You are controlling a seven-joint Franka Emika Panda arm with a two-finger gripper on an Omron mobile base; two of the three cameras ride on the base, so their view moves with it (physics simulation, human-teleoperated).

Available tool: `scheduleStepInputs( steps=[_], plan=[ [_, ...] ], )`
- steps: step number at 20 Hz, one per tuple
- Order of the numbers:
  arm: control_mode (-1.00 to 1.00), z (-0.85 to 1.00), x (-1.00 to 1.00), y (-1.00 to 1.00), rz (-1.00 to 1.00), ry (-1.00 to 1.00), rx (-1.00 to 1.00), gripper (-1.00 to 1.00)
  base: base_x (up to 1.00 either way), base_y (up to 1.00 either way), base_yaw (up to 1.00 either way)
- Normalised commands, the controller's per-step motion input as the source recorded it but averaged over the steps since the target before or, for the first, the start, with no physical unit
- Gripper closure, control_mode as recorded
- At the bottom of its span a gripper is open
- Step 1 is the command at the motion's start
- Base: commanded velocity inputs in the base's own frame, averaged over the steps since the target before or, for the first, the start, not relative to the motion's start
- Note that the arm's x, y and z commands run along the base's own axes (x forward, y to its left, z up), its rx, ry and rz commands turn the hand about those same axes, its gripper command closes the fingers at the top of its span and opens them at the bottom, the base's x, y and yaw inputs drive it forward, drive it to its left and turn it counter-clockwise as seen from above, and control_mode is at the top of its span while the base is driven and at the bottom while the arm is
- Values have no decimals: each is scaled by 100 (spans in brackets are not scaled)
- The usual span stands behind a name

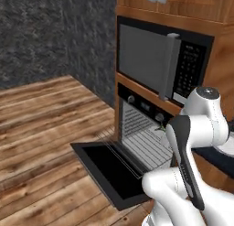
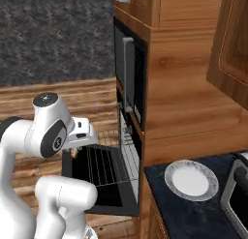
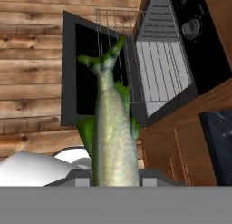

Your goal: Place the fish on the rack of the oven, and slide the rack back inside. Close the oven door.

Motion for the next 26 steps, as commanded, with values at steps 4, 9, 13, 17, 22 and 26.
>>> scheduleStepInputs(
  steps=[4,9,13,17,22,26],
  plan=[
    [100,0,0,0,0,0,0,100,28,-3,67],
    [100,0,0,0,0,0,0,100,25,-30,45],
    [100,0,0,0,0,0,0,100,-3,-39,3],
    [100,0,0,0,0,0,0,100,-6,-23,-17],
    [100,0,0,0,0,0,0,100,12,-1,-25],
    [100,0,0,0,0,0,0,100,27,0,-22]
  ],
)
